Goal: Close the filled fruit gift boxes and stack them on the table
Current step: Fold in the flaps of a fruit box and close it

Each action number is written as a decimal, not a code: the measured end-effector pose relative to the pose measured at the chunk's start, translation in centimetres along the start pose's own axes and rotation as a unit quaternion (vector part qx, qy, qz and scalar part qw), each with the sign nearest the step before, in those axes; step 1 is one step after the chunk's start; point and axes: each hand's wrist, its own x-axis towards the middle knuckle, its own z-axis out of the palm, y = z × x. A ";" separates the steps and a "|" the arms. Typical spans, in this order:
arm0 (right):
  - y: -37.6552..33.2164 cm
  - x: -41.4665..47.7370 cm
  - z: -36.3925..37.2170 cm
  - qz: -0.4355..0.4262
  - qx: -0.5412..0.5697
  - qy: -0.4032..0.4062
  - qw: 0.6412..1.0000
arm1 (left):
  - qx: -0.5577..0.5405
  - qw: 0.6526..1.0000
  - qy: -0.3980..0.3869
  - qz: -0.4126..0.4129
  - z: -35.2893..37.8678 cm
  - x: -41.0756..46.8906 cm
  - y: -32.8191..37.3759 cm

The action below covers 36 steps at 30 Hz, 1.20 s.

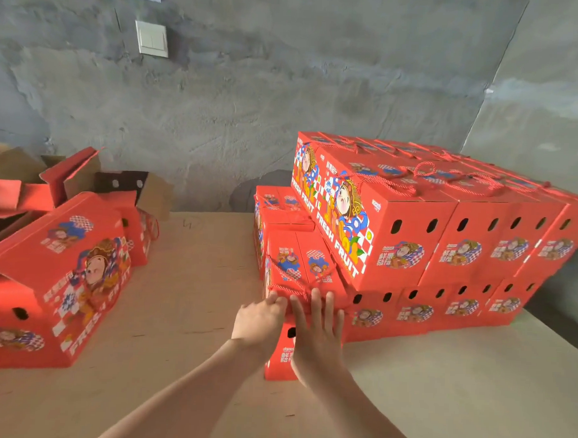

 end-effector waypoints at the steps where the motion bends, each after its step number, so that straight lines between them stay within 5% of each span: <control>1: 0.4 1.0 0.4 -0.001 0.001 0.004 1.000 | 0.000 1.000 0.001 0.001 0.1 0.8 0.2; 9: 1.3 4.6 2.5 -0.011 0.022 -0.073 0.997 | -0.019 1.000 -0.003 -0.009 0.1 3.6 0.5; 11: 0.0 4.1 1.6 -0.019 0.021 -0.037 0.999 | -0.017 0.999 -0.018 -0.027 -0.7 3.8 0.8; 13: -0.7 3.7 0.9 -0.041 0.008 0.002 0.999 | -0.047 0.996 -0.062 -0.048 -1.9 3.9 0.6; 16: -2.0 3.5 0.2 -0.038 -0.061 -0.061 0.996 | -0.036 0.984 -0.170 -0.026 -3.9 1.4 -1.9; 21: -3.6 5.4 -1.9 0.001 -0.148 -0.114 0.982 | 0.039 0.996 -0.072 -0.026 -7.7 -9.9 -10.7; 24: -5.7 5.0 -1.5 -0.039 -0.107 -0.059 0.992 | 0.165 0.978 -0.053 -0.118 -11.9 -17.6 -19.3; 28: -15.5 2.8 -0.1 -0.216 0.054 -0.056 0.973 | 0.287 0.890 -0.060 -0.348 -18.1 -26.4 -30.9; 32: -27.1 2.0 1.9 -0.278 0.130 -0.136 0.942 | 0.242 0.832 -0.108 -0.488 -20.2 -31.7 -38.8; 36: -35.9 1.3 3.5 -0.283 0.159 -0.219 0.920 | 0.163 0.813 -0.150 -0.538 -17.5 -32.8 -42.1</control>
